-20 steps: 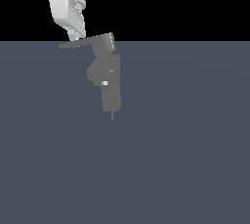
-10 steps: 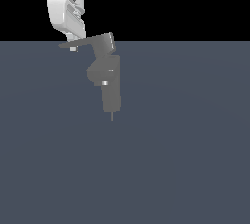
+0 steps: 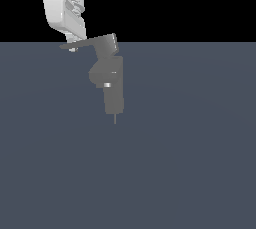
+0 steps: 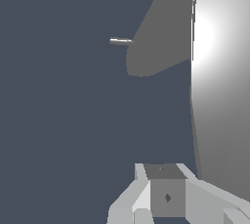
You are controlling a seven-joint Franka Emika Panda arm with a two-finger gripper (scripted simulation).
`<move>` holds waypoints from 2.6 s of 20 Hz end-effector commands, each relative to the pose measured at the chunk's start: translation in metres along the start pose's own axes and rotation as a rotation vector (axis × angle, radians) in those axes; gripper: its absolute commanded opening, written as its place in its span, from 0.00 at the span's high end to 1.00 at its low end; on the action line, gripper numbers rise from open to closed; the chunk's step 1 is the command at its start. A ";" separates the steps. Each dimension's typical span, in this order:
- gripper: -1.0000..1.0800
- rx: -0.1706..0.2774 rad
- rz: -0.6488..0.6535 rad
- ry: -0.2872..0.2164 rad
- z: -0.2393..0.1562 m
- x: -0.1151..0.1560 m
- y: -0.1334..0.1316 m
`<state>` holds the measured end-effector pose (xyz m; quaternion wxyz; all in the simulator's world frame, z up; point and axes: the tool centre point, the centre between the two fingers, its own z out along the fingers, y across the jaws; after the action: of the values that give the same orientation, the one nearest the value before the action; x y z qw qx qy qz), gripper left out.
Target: Turn on the faucet by rotating a designated handle.
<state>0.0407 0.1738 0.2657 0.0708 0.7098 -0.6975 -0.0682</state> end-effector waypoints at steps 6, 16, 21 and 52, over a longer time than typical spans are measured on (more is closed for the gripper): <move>1.00 -0.001 0.000 0.000 0.000 -0.001 0.021; 1.00 -0.001 0.000 0.000 0.000 -0.002 0.049; 1.00 -0.001 0.000 0.000 0.000 -0.002 0.064; 1.00 -0.002 0.003 0.001 0.001 0.049 0.139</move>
<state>-0.0906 0.1292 0.2881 0.0727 0.7105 -0.6965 -0.0692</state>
